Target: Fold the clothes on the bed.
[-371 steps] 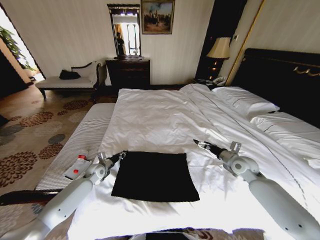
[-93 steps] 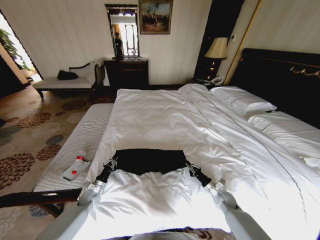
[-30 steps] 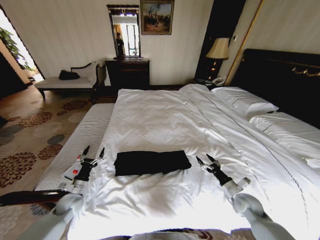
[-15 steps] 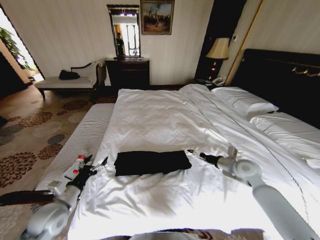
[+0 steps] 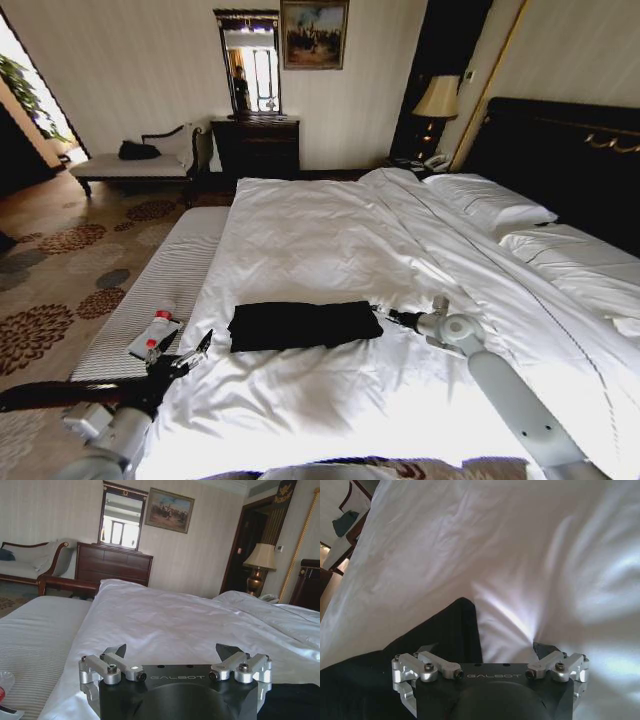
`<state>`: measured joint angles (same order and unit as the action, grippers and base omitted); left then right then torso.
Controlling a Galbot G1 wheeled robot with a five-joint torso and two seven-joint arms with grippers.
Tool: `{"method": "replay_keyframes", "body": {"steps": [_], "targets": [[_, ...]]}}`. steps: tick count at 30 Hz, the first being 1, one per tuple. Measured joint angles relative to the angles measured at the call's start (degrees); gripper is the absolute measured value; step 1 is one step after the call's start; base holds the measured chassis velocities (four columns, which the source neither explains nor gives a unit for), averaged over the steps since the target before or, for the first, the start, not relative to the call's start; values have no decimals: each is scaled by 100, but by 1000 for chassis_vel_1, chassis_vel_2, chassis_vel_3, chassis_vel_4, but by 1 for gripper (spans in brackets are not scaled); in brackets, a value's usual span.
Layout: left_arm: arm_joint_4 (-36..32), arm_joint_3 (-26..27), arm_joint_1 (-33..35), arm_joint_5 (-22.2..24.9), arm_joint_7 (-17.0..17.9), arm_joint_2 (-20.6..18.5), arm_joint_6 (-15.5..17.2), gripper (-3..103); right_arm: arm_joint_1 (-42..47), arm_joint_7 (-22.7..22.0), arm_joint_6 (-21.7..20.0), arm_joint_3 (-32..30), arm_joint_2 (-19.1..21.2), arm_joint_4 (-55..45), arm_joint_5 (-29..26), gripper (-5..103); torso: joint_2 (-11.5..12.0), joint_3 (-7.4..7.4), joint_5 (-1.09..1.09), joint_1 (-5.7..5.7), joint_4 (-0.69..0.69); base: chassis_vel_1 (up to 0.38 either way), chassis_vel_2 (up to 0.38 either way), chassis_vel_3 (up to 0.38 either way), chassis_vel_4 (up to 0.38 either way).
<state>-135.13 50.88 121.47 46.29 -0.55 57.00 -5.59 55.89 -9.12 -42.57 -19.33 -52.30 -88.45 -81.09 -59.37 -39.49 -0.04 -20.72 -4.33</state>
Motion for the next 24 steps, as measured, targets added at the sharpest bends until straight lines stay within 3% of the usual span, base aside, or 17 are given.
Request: {"method": "replay_keyframes", "body": {"steps": [10,17,24], "targets": [[65,-86,-50,-41,-57,38,-66,100,185,-96,21,33,-212,-499,19,100,0,0,0,0,0,0,0,0,0],[119,-92,-85,-93,-91,36,-85,100,169,-63,38,293,-374,-322,297,101,0,0,1,0,-1,0,0,0,0],[134,-24,-65,-92,-160,64,-85,100,108,-66,41,324,-402,-231,348,76,0,0,1,0,0,0,0,0,0]]}}
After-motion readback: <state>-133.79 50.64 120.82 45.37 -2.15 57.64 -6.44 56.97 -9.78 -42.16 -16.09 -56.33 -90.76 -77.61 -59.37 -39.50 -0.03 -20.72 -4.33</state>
